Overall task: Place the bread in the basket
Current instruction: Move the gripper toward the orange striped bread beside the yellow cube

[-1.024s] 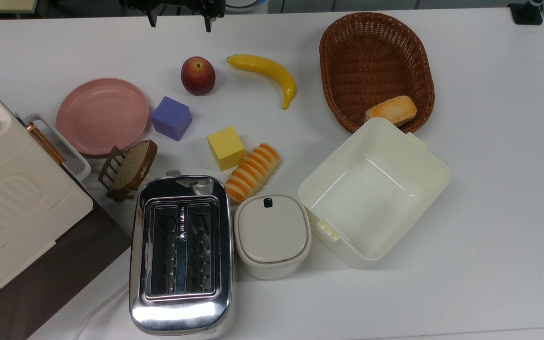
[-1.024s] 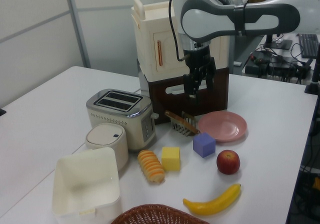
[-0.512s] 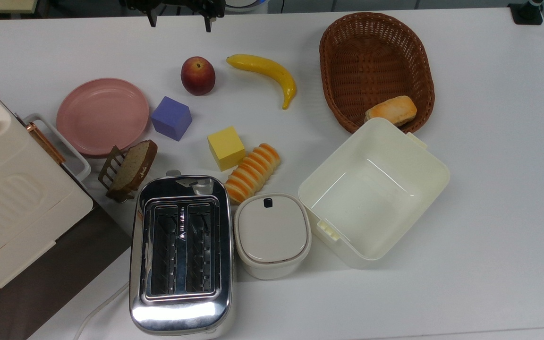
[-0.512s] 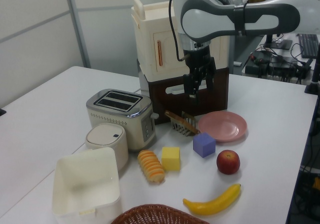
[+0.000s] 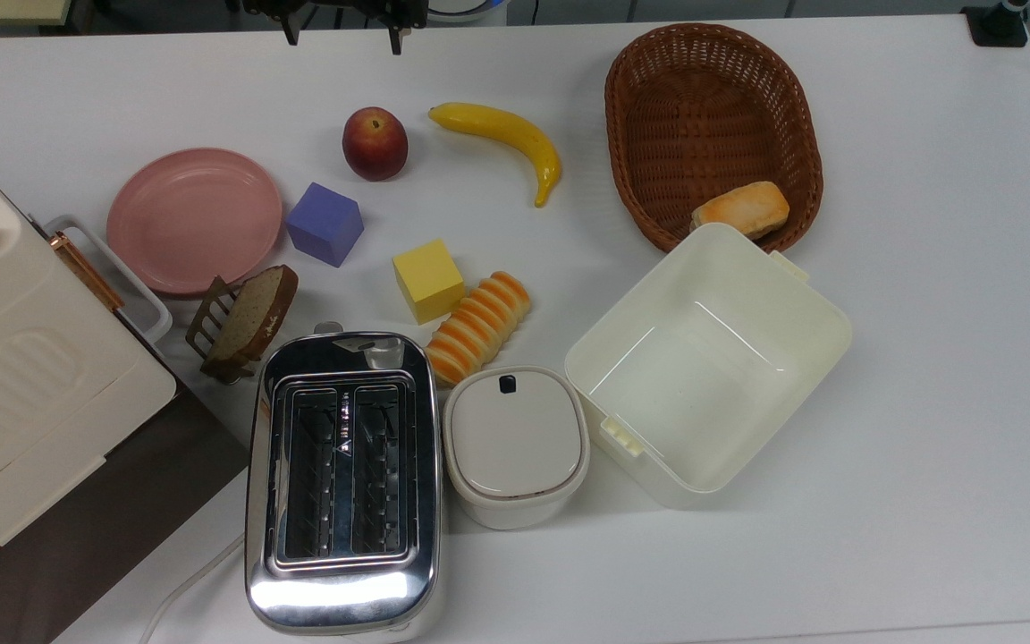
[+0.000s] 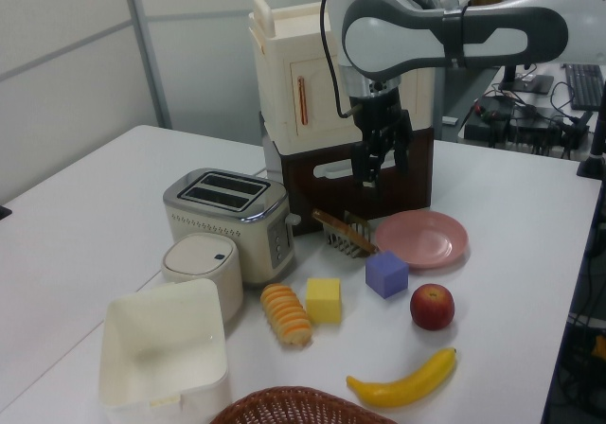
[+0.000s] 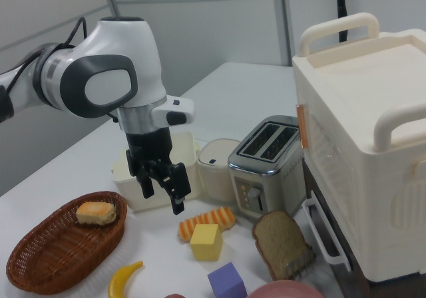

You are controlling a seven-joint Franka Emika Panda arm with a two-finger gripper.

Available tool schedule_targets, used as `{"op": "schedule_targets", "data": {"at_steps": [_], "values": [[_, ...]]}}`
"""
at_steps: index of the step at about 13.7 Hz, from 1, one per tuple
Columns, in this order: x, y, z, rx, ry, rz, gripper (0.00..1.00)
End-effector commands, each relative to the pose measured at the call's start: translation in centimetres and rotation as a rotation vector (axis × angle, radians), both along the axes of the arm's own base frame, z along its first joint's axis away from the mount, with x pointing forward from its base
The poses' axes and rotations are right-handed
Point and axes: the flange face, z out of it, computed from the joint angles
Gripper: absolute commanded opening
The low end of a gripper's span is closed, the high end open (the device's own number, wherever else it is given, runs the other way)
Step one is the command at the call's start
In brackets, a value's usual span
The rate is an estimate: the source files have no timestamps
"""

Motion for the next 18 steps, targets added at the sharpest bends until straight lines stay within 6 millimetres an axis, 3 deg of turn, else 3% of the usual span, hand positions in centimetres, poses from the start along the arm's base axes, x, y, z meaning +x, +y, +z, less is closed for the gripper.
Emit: {"op": "schedule_targets", "data": {"at_steps": [1,18], "values": [[-0.2,-0.1,0.4,0.025,0.009,0.011,1.0],[-0.3,0.9,-2.5,0.02,0.0,0.009,1.0]]}}
